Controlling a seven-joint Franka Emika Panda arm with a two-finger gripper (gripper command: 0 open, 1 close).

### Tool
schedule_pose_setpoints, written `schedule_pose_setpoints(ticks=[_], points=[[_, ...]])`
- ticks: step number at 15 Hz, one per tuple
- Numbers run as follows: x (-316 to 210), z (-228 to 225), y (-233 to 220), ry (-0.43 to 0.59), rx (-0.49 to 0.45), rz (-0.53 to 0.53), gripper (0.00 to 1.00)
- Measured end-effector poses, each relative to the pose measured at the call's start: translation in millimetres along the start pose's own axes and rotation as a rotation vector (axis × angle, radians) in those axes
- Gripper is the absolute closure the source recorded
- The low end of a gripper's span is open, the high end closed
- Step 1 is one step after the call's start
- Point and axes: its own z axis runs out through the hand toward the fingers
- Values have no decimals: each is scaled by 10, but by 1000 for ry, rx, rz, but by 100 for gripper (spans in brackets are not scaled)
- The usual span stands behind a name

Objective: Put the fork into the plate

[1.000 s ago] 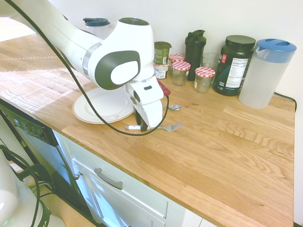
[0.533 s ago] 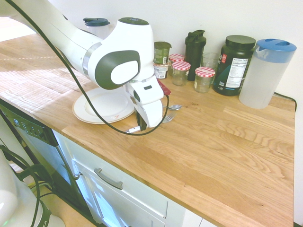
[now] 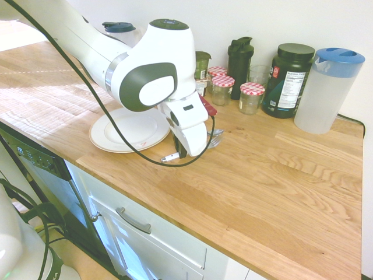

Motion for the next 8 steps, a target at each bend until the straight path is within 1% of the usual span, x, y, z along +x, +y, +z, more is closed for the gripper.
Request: schedule_pose_setpoints(ticks=[4,6,8], points=[[-144,-258,-142,57,44,-46,100],[-406,-410,-228,97,39,-78,100],[-788,-572,-284,137,21,-109,100]])
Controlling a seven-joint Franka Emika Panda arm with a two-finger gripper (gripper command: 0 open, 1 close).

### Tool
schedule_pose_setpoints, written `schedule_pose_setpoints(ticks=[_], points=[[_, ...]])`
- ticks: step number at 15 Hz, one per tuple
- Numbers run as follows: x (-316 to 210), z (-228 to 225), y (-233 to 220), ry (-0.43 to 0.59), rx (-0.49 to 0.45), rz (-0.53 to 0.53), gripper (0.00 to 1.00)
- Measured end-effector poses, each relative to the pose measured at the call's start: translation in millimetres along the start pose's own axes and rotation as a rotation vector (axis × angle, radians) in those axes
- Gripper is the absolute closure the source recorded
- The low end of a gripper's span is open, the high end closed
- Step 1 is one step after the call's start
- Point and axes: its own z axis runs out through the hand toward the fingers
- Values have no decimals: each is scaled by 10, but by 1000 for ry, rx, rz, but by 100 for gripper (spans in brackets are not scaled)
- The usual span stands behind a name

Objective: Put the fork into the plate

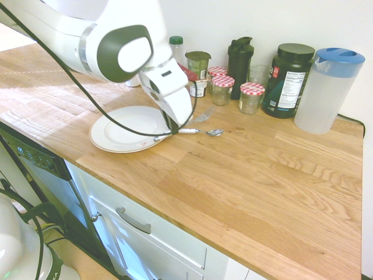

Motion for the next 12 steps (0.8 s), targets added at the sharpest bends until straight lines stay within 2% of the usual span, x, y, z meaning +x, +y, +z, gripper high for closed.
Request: schedule_pose_setpoints(ticks=[4,7,9,12], points=[[-988,-387,-66,56,-35,-52,100],[-1713,-503,36,92,-58,-90,100],[-1923,-478,74,97,-66,-89,100],[-1940,-375,66,83,-91,-84,100]])
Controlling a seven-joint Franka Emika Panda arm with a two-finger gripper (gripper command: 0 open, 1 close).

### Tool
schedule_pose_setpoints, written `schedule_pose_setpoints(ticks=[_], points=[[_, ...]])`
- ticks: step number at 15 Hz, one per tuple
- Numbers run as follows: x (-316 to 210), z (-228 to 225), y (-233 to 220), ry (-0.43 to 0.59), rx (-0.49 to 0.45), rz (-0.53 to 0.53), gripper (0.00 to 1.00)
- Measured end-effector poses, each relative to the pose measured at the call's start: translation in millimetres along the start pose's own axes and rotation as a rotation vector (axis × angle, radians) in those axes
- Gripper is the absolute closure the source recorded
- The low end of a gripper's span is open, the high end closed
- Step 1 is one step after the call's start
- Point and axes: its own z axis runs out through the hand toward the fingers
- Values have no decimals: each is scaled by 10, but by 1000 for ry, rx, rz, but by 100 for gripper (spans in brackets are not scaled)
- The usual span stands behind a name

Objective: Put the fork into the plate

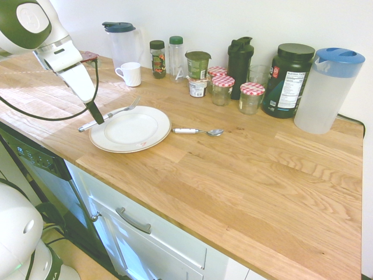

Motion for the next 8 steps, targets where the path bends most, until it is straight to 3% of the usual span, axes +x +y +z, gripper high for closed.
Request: schedule_pose_setpoints(ticks=[8], points=[[134,287,-114,-52,-24,20,100]])
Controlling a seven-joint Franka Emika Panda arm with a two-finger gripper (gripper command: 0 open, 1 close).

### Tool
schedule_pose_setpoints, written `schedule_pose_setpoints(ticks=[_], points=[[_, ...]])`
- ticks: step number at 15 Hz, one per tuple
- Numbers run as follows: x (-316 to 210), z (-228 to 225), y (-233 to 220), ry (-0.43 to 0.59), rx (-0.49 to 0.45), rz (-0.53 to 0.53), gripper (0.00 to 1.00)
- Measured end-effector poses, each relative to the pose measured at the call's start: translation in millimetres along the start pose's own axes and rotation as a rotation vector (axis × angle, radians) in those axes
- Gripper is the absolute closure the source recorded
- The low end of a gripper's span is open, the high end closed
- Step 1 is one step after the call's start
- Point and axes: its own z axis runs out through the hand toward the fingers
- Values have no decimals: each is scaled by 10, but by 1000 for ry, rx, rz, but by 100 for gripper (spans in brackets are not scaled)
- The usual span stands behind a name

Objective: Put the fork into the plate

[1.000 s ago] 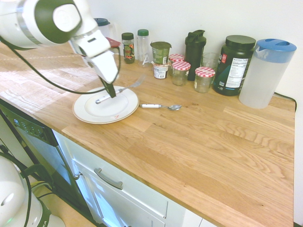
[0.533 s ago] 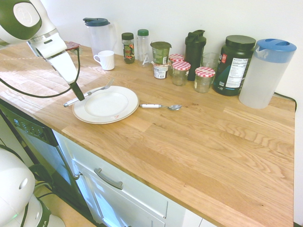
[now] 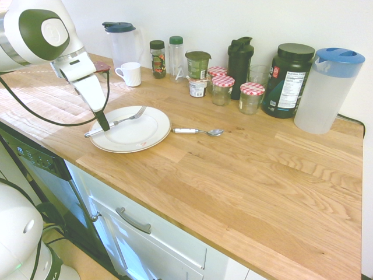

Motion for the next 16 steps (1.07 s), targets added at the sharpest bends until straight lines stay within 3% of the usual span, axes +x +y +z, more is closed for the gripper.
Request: schedule_pose_setpoints(ticks=[15,16], points=[[190,279,-46,-21,-49,9,100],[198,294,-46,-23,-53,10,0]])
